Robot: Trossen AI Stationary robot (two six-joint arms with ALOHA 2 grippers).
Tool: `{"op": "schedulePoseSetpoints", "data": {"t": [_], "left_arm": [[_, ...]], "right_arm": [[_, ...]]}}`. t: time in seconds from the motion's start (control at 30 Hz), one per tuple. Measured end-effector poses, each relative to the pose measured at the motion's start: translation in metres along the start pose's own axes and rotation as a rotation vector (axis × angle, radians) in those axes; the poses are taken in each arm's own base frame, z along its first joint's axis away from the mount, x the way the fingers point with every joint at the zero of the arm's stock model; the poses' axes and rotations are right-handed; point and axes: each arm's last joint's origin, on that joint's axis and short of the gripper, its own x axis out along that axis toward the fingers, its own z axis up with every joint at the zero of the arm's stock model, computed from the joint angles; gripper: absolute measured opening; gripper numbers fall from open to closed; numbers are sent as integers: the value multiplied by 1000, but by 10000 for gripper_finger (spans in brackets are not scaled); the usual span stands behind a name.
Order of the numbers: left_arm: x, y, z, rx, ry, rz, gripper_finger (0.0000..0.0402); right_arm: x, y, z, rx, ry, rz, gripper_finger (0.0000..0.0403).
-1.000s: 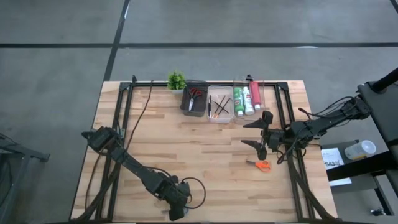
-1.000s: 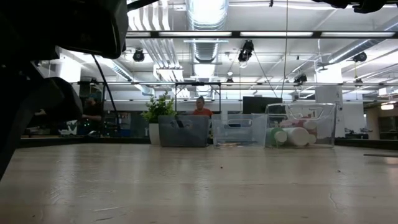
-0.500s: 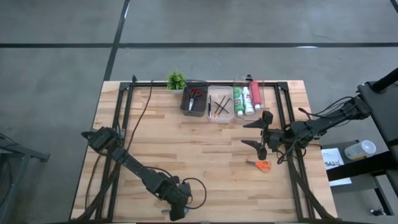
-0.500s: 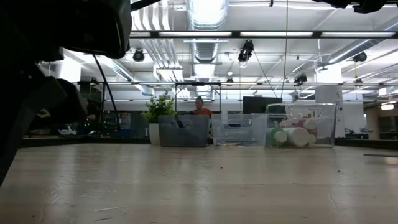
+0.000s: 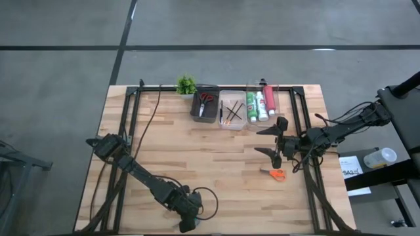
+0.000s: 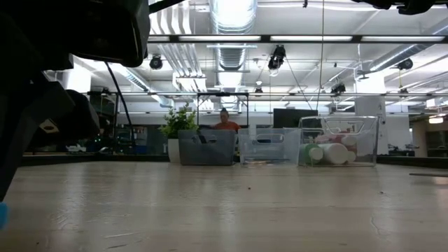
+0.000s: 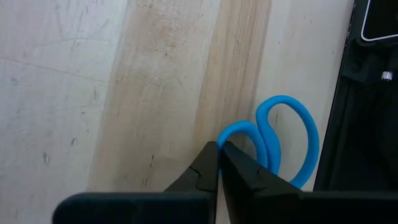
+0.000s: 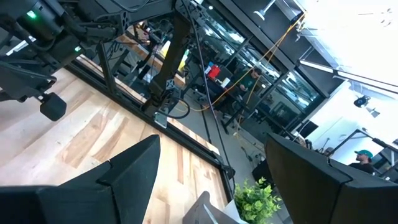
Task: Pick & Place Paint Supplies
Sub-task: Put the blue scissors into the black bin
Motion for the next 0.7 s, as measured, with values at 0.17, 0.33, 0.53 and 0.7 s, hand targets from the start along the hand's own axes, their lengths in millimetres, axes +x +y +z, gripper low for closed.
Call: {"op": "schedulePoseSetpoints", "data": {"t": [0.17,0.33,0.53,0.7], "left_arm": [[-1,1,1,0,3,5,11],[-5,3,4,-4,3,7,10],[-17,1,9,13,-22,-14,9],[-26,1,14,6,-45,-32,9]], "right_arm": [[0,0,0,-1,0,0,288],[0,0,0,0,0,-1,288],[0,0,0,2,0,-1,288],[0,0,0,3,1,0,288]]}}
